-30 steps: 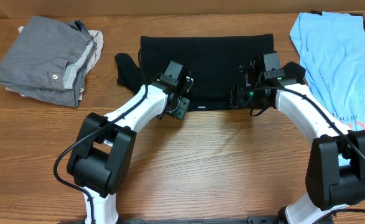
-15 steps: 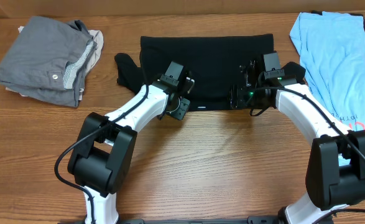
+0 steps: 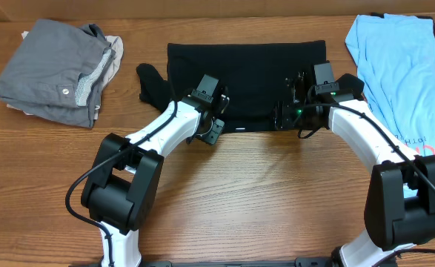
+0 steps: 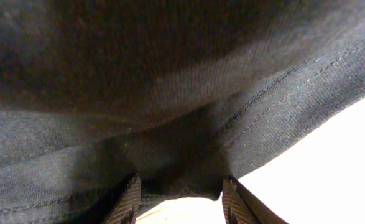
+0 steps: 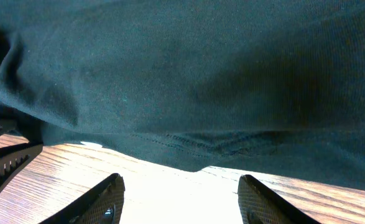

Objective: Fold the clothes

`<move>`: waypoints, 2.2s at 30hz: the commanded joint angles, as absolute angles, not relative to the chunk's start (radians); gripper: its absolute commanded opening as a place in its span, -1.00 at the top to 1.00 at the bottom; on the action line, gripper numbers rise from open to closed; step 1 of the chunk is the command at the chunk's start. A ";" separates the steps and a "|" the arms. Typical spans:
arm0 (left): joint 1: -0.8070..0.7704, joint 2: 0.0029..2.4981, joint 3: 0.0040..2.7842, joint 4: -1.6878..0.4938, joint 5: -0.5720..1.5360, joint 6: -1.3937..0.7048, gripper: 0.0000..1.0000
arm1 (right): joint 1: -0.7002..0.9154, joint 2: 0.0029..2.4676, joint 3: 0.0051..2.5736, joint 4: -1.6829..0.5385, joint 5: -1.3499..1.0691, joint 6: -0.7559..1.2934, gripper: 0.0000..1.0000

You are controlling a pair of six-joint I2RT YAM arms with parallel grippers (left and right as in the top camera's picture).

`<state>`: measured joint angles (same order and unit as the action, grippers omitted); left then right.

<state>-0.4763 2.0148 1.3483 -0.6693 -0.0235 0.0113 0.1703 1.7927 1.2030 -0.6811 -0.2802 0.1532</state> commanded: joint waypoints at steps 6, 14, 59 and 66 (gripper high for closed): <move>-0.479 2.035 1.342 -0.673 -0.037 0.023 0.07 | 0.167 1.796 1.197 -0.681 -0.270 0.155 -0.24; -0.479 2.040 1.317 -0.660 -0.037 0.023 0.09 | 0.167 1.796 1.197 -0.681 -0.270 0.155 -0.24; -0.478 2.033 1.674 -0.955 -0.037 0.019 0.92 | 0.168 1.796 1.197 -0.699 -0.313 0.154 -0.24; -0.478 2.033 1.769 -1.068 -0.036 0.019 0.92 | 0.175 1.796 1.197 -0.692 -0.349 0.154 -0.24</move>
<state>-0.4763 2.0239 1.7264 -1.0508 -0.0418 0.0151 0.1707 1.7927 1.2030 -0.6987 -0.3260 0.1535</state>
